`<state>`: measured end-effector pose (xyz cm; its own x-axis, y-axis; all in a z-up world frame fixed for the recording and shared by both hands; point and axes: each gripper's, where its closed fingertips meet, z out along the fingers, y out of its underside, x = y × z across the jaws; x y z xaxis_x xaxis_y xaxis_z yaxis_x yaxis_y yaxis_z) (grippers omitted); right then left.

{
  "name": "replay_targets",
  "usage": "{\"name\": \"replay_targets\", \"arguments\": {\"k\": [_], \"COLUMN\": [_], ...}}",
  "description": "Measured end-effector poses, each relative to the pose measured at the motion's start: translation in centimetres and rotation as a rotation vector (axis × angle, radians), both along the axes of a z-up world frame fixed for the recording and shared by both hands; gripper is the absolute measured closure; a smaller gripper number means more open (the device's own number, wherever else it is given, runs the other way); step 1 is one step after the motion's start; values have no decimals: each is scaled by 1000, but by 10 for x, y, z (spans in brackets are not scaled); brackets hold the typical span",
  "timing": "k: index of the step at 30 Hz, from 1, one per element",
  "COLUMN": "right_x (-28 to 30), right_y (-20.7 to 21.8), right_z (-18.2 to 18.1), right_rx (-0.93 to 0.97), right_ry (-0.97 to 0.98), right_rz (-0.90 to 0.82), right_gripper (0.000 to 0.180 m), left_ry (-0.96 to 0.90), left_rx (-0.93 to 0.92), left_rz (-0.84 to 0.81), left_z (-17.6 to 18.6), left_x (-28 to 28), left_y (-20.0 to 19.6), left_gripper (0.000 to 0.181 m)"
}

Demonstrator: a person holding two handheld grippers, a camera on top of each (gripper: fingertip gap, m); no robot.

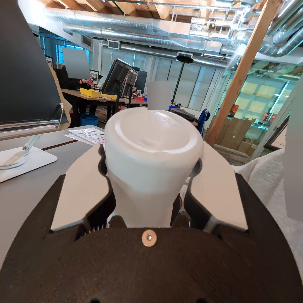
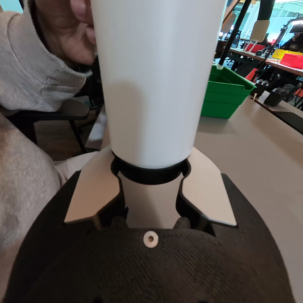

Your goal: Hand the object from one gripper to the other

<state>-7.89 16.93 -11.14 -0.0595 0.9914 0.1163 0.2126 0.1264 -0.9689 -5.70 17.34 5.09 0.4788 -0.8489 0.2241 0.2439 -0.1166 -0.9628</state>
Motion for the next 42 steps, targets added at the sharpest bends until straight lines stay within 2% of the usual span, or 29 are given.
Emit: {"name": "replay_targets", "arguments": {"k": [4, 6, 9, 12, 16, 21, 25, 28, 29, 31, 32, 35, 38, 42], "right_x": [-7, -10, -7, -2, 3, -3, -6, -3, -1, 5, 10, 26, 56, 132], "right_y": [-11, -14, -9, -3, -5, -21, -29, -26, -23, -13, -6, 16, 46, 105], "right_z": [4, 6, 9, 29, 53, 53, 44, 46, 49, 59, 63, 79, 115, 166], "right_rx": [-28, -62, -157, -288, -383, -380, -359, -384, -402, -435, -445, -420, -334, -146], "right_ry": [32, 42, 78, 192, 310, 297, 241, 215, 225, 273, 291, 318, 344, 309], "right_rz": [15, 23, 19, 17, 40, 78, 104, 102, 97, 79, 64, -9, -120, -416], "right_gripper": [99, 79, 72, 69, 69, 69, 83, 90, 92, 92, 92, 92, 92, 92], "left_ry": [54, 52, 83, 94, 94, 86, 8, -22, -31, -19, -2, 45, 41, 14], "left_rx": [27, 30, 27, 10, -26, -77, -119, -122, -122, -105, -90, -47, -46, -90], "left_rz": [21, 25, 44, 34, 12, -28, -102, -90, -68, -10, 15, 56, 62, 53], "left_z": [3, 5, 0, -6, -18, -37, -42, -41, -40, -39, -39, -38, -39, -48], "left_x": [-1, -2, -4, -2, 5, 19, 34, 30, 27, 20, 18, 16, 15, 14], "left_y": [-2, -3, 0, 2, 5, 8, 2, 5, 8, 14, 16, 18, 18, 23], "left_gripper": [77, 78, 78, 79, 79, 79, 79, 79, 79, 61, 57, 57, 62, 66]}}
